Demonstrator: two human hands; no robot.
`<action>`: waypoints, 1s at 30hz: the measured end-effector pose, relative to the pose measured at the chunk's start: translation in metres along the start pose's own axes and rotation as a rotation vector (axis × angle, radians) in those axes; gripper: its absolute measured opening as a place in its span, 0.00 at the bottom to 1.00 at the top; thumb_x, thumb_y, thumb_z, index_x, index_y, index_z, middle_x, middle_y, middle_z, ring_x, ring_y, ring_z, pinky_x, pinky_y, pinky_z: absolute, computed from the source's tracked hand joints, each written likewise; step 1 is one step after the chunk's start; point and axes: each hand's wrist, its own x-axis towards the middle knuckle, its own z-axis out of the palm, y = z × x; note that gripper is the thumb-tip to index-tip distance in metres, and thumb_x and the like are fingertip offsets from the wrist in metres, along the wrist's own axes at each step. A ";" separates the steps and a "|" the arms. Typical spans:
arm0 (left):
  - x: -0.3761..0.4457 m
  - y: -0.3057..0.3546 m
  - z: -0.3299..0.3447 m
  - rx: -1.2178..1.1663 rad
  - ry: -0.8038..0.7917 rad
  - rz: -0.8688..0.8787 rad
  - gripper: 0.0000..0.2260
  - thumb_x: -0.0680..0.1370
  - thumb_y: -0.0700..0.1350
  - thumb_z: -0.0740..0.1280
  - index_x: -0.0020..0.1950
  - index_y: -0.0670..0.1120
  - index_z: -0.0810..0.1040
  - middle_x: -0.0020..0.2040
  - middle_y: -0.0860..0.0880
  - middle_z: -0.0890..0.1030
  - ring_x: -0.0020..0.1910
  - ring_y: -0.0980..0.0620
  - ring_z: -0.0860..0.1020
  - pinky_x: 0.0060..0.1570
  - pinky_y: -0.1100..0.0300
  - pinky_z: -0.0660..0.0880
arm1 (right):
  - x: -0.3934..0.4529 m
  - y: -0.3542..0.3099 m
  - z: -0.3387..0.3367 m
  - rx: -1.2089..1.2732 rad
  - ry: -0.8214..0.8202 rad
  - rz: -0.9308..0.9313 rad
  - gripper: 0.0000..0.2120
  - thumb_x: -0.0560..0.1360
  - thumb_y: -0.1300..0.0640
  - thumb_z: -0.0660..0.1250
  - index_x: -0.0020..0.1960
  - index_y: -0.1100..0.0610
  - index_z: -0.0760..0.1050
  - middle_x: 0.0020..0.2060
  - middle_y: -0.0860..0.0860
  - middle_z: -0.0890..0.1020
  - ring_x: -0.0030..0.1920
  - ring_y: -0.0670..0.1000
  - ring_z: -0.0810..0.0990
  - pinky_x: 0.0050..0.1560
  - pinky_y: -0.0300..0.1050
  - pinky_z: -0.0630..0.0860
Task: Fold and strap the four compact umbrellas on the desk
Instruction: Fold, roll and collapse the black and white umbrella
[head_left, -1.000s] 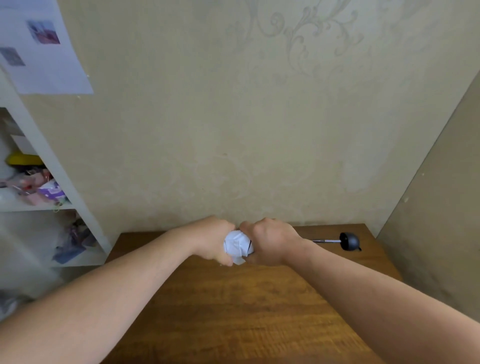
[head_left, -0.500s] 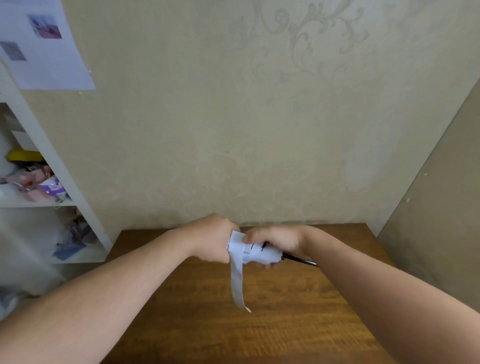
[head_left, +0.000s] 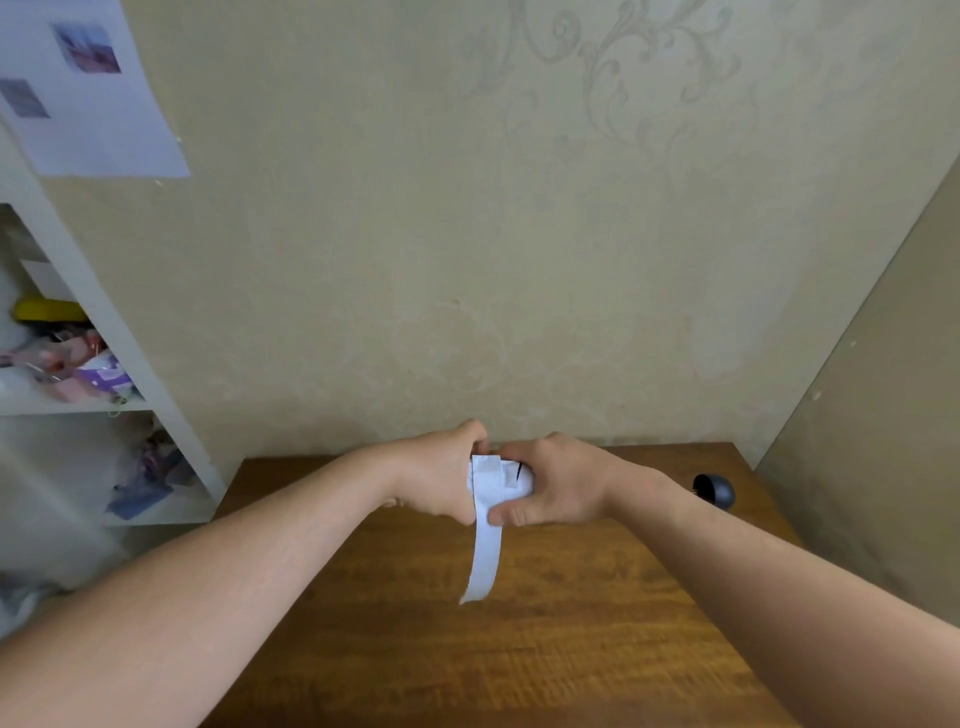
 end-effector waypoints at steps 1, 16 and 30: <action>0.001 -0.001 0.000 -0.029 0.003 -0.004 0.27 0.67 0.42 0.77 0.58 0.54 0.66 0.46 0.47 0.76 0.38 0.52 0.72 0.33 0.55 0.69 | 0.001 0.002 0.002 -0.052 0.022 -0.008 0.13 0.72 0.37 0.75 0.45 0.34 0.71 0.34 0.40 0.79 0.36 0.41 0.77 0.37 0.37 0.68; 0.002 0.014 -0.002 0.427 0.049 0.070 0.40 0.67 0.64 0.78 0.74 0.57 0.64 0.63 0.54 0.78 0.57 0.50 0.79 0.55 0.48 0.79 | 0.007 -0.001 0.000 0.201 -0.074 0.191 0.10 0.70 0.41 0.75 0.41 0.46 0.79 0.31 0.42 0.78 0.33 0.46 0.76 0.38 0.42 0.72; 0.001 -0.004 0.002 0.289 0.166 0.021 0.15 0.69 0.47 0.74 0.54 0.53 0.75 0.46 0.53 0.79 0.41 0.52 0.78 0.34 0.57 0.71 | 0.008 -0.011 -0.003 0.184 -0.045 0.222 0.15 0.71 0.35 0.72 0.46 0.46 0.79 0.40 0.43 0.84 0.39 0.46 0.83 0.41 0.45 0.81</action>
